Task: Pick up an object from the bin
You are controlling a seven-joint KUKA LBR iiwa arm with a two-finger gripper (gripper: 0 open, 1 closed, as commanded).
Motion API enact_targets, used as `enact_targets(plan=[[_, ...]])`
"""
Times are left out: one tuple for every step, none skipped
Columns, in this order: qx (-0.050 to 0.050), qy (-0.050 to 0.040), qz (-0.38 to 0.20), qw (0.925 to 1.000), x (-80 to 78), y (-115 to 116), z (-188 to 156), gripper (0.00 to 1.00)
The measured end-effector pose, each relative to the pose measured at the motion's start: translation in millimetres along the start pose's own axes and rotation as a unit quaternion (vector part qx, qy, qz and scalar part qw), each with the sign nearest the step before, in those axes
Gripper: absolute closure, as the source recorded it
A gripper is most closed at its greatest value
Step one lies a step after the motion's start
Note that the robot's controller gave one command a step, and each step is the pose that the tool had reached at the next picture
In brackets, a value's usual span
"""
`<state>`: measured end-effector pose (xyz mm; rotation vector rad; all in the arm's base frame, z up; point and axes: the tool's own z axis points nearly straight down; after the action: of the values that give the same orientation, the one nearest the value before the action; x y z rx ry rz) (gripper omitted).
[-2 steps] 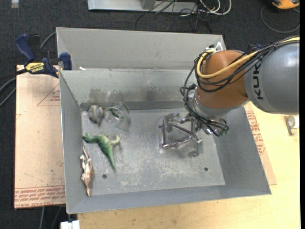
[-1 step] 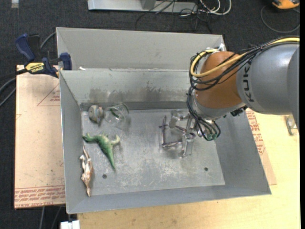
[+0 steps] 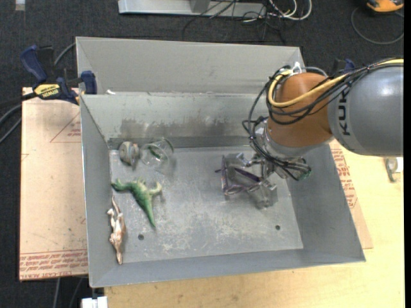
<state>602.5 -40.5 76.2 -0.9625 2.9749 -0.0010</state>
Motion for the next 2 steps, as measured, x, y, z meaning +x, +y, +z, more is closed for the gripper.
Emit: enact_targets(plan=[[-0.002, 0.0061, 0.212, 0.9772, 5.9, 13.8, 5.3, 1.0], [-0.002, 0.0062, 0.212, 0.9772, 5.9, 13.8, 5.3, 1.0]])
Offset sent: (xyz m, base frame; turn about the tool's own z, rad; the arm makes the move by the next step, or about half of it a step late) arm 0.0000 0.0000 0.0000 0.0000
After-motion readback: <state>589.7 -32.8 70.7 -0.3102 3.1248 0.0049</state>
